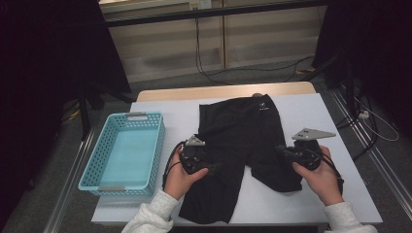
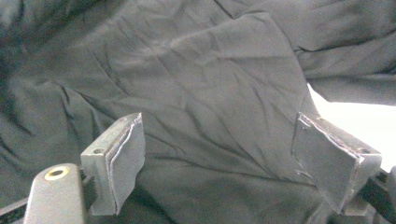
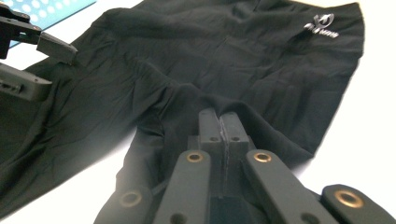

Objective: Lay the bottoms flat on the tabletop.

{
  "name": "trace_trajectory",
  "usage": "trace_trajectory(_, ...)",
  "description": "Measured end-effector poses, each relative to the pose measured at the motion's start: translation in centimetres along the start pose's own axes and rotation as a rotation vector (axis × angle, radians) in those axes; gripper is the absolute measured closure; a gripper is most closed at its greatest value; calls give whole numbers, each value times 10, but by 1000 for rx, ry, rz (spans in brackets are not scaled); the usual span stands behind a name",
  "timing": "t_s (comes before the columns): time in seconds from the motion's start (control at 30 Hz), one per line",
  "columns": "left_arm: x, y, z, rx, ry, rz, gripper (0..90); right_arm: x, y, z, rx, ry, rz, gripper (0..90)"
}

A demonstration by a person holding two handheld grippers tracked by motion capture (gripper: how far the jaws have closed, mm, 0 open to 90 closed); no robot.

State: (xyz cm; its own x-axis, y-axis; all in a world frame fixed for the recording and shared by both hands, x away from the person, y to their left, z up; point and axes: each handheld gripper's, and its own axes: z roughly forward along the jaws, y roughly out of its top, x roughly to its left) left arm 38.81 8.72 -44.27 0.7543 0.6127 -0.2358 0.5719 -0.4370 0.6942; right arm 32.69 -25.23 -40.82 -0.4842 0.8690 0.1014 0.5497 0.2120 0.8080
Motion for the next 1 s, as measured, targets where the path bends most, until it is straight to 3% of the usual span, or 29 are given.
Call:
trace_trajectory(0.27, 10, -9, 0, 25, 41, -6, 253, 7, -16, 25, 60, -1, -3, 869)
trace_trajectory(0.37, 12, -13, 2, 32, 57, 11, 293, 7, -23, 24, 50, -17, -4, 740)
trace_trajectory(0.43, 12, -13, 0, 40, 73, 28, 342, 6, -24, 22, 48, -21, 1, 603)
trace_trajectory(0.5, 11, -14, -3, 53, 94, 50, 502, 5, -25, 17, 34, -36, 3, 529)
trace_trajectory(0.6, 13, -17, -5, 47, 112, 38, 703, 2, -26, 8, 23, -35, 8, 475)
trace_trajectory(0.73, 14, -17, -7, 56, 107, -13, 881, -3, -29, -3, 10, -48, 30, 411)
trace_trajectory(0.93, 26, -15, -18, 57, 129, -100, 893, -12, -37, -13, 4, -72, 48, 396)
trace_trajectory(1.0, 30, -15, -21, 52, 134, -112, 893, -17, -41, -14, 14, -89, 58, 400)
